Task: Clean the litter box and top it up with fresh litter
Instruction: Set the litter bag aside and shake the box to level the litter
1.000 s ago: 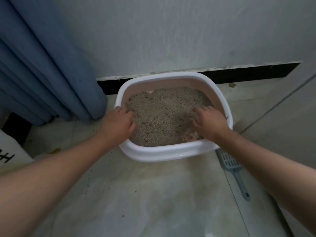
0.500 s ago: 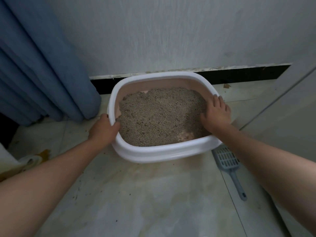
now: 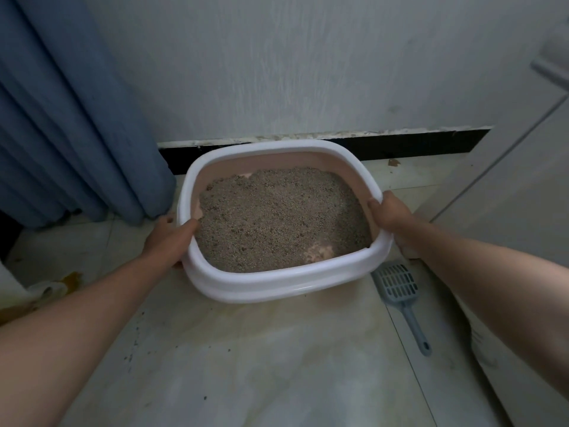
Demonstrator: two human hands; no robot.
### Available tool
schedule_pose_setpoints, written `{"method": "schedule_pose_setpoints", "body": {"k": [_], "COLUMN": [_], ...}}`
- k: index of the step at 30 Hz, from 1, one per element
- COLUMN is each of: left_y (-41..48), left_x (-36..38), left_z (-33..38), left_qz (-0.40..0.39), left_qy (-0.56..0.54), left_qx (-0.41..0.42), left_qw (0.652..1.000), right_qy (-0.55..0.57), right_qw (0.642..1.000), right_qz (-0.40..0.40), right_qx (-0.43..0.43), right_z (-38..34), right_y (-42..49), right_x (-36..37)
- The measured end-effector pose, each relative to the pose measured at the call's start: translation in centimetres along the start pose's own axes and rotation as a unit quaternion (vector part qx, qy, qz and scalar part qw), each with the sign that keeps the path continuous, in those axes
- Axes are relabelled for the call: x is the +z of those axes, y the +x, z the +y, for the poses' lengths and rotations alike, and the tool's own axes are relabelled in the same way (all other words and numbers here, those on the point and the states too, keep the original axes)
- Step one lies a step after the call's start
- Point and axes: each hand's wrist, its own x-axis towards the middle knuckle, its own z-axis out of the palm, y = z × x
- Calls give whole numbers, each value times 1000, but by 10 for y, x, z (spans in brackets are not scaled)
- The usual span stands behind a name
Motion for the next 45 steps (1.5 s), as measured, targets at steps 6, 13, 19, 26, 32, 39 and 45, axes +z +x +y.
{"method": "schedule_pose_setpoints", "body": {"k": [6,13,19,26,32,39,45], "left_y": [2,17,21,8,-13,-16,-13], "left_x": [-3,-7,-13,-17,-35,-59,-49], "left_z": [-4,-13,-18,-4,39,-9,2], "left_qz": [-21,-2,5,8,-23,-57,-87], "left_qy": [-59,-115,-141,-150,-89,-177,-190], "left_qx": [-23,-64,-60,-35,5,-28,-27], "left_qw": [998,991,988,988,996,982,978], "right_qy": [128,250,238,285,326,305,354], "right_qw": [987,955,963,949,934,948,926], "right_qz": [-51,-101,-76,-87,-117,-91,-124], "right_qx": [79,122,97,99,87,20,33], "right_z": [0,9,13,16,18,-15,-6], "right_y": [5,5,-6,-10,-17,-36,-41], "right_x": [-2,13,28,21,5,-2,-19]}}
